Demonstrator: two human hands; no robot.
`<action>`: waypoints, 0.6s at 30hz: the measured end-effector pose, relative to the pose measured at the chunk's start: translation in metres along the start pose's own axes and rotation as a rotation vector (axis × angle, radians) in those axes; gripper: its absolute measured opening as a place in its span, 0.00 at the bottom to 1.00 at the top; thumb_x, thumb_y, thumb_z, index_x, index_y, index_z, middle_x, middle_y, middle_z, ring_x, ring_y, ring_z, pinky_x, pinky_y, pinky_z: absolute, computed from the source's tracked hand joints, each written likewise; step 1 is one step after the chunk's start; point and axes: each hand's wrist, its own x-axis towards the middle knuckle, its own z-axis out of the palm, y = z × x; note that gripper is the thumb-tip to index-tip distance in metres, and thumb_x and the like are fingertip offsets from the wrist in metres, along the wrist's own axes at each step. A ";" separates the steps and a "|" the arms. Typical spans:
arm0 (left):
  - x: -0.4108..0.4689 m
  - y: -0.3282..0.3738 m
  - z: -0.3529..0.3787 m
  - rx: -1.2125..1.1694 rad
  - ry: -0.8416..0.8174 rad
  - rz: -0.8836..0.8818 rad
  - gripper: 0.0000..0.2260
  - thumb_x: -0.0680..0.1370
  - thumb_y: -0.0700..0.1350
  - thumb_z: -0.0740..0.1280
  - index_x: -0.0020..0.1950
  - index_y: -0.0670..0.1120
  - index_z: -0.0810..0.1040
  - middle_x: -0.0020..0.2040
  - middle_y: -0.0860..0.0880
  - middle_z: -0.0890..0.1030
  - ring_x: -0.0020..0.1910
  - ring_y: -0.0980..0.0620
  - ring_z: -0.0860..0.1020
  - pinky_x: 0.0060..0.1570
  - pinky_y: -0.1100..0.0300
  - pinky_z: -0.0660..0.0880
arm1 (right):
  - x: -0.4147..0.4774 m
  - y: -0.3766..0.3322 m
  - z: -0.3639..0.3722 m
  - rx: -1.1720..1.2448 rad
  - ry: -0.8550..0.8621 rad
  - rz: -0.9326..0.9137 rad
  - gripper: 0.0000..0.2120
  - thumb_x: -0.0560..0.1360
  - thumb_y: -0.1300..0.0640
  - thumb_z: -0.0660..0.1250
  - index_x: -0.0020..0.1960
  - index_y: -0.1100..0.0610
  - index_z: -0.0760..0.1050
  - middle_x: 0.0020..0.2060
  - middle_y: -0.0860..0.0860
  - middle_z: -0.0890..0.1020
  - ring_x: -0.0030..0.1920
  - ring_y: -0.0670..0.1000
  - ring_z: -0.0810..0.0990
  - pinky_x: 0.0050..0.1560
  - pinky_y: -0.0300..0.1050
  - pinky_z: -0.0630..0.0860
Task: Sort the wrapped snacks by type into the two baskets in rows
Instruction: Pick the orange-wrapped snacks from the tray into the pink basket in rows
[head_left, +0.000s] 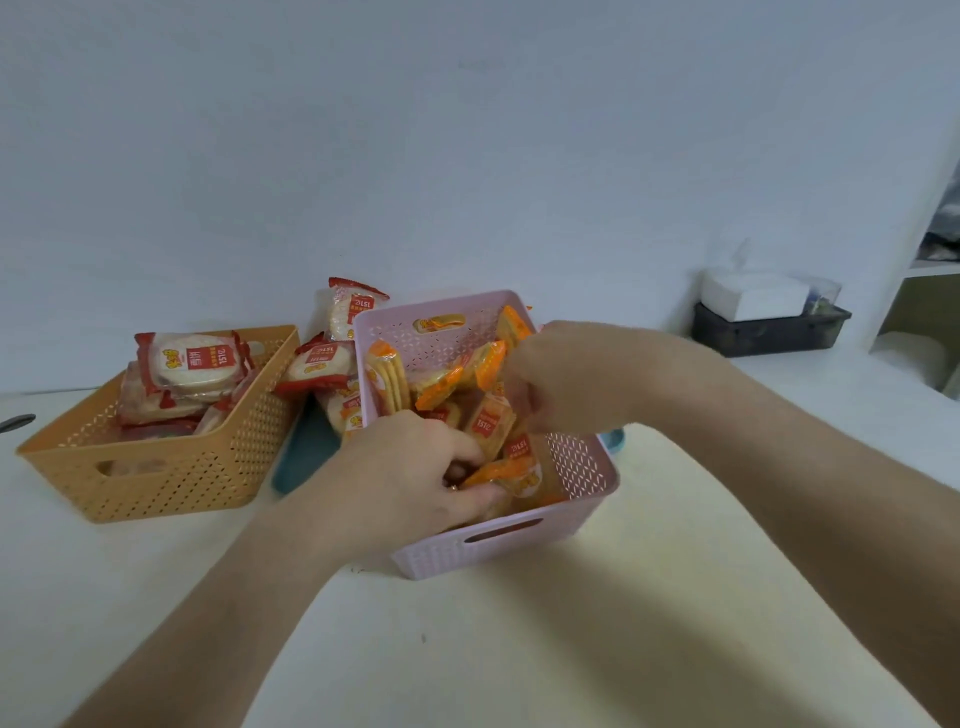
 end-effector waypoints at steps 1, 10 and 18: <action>-0.001 0.001 0.000 -0.006 -0.008 0.002 0.23 0.69 0.67 0.60 0.47 0.53 0.83 0.40 0.54 0.83 0.43 0.57 0.80 0.45 0.51 0.79 | 0.002 -0.005 0.004 -0.093 0.014 -0.002 0.09 0.73 0.59 0.65 0.34 0.56 0.71 0.30 0.46 0.70 0.35 0.50 0.73 0.39 0.44 0.74; -0.006 0.004 0.000 0.001 0.009 0.036 0.14 0.75 0.63 0.65 0.51 0.58 0.84 0.37 0.54 0.83 0.39 0.55 0.77 0.42 0.49 0.76 | 0.013 -0.022 0.045 -0.300 -0.077 0.059 0.16 0.80 0.54 0.57 0.66 0.58 0.68 0.59 0.53 0.79 0.65 0.57 0.72 0.70 0.57 0.54; -0.008 0.003 0.001 0.011 0.013 0.027 0.15 0.74 0.65 0.64 0.51 0.59 0.84 0.36 0.55 0.82 0.38 0.56 0.77 0.40 0.51 0.76 | 0.022 -0.020 0.052 -0.156 -0.005 0.033 0.13 0.77 0.58 0.62 0.60 0.57 0.65 0.52 0.54 0.80 0.56 0.59 0.78 0.57 0.56 0.65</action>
